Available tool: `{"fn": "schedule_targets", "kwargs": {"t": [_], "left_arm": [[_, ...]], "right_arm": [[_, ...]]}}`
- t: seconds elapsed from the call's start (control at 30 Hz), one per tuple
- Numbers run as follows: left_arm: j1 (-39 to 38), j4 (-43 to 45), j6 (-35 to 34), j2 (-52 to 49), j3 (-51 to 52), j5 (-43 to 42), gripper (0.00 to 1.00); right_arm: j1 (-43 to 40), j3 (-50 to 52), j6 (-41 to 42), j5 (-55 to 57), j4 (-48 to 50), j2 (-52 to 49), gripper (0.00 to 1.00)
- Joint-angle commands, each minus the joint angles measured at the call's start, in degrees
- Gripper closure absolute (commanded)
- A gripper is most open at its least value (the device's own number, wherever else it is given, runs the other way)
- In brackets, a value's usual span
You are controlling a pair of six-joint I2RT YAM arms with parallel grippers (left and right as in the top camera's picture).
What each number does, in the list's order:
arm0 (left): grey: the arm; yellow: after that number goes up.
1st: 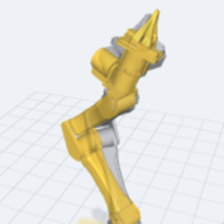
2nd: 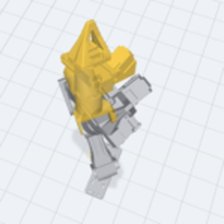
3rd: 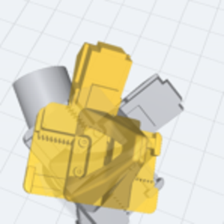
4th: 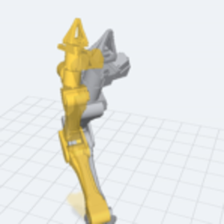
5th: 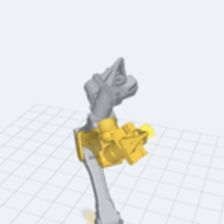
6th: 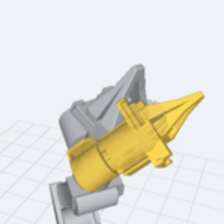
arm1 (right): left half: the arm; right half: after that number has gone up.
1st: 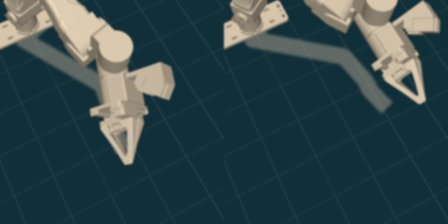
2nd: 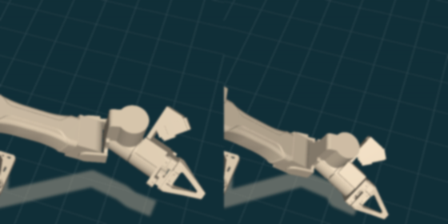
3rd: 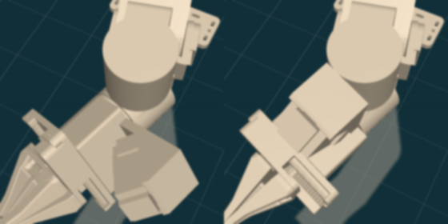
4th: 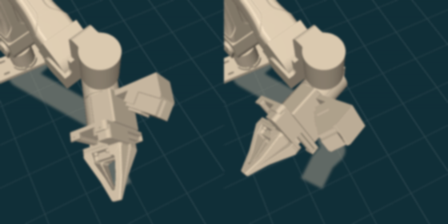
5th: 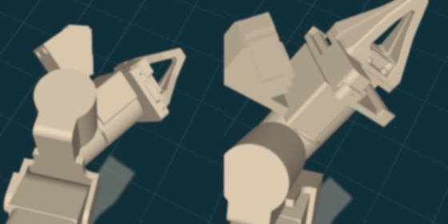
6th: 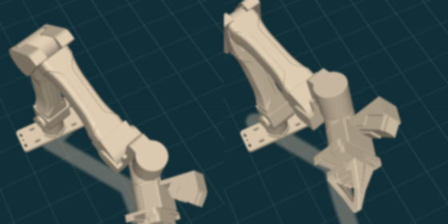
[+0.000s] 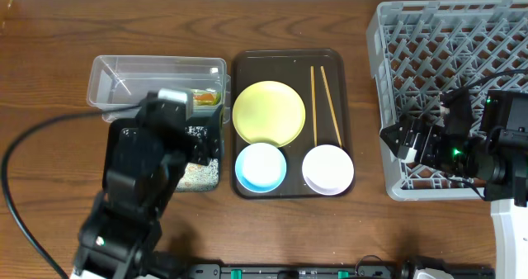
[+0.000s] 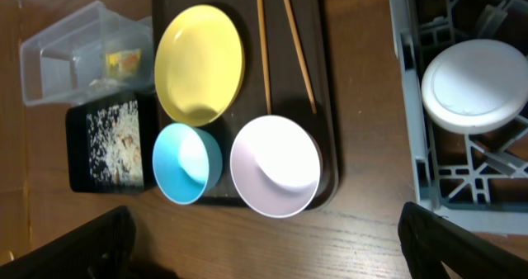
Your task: Sort waste into correct bins and load items into the dishwasher rack
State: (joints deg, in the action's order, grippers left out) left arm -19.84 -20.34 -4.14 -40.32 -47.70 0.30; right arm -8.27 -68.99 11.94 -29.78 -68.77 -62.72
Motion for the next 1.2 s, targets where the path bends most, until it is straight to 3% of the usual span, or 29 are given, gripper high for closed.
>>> {"fn": "schedule_targets", "kwargs": {"t": [0.0, 0.23, 0.53, 0.73, 1.17], "left_arm": [[2.64, 3.85, 1.77, 6.01, 8.48, -3.65, 0.12], [4.98, 12.02, 1.75, 20.13, 26.4, -4.42, 0.12], [6.43, 13.2, 1.77, 33.64, 39.98, -4.35, 0.12], [8.31, 13.25, 1.77, 40.19, 45.99, -4.35, 0.11], [9.53, 16.7, 1.77, 40.19, 47.47, -4.17, 0.11]], "right_arm": [[0.42, -0.96, 0.2, -0.02, -0.02, 0.2, 0.01], [0.44, -0.96, 0.2, -0.02, -0.02, 0.2, 0.01], [0.44, -0.96, 0.2, -0.02, -0.02, 0.2, 0.01], [0.42, -0.96, 0.17, -0.02, -0.02, 0.2, 0.01], [0.44, -0.96, 0.2, -0.02, -0.02, 0.2, 0.01]]}}
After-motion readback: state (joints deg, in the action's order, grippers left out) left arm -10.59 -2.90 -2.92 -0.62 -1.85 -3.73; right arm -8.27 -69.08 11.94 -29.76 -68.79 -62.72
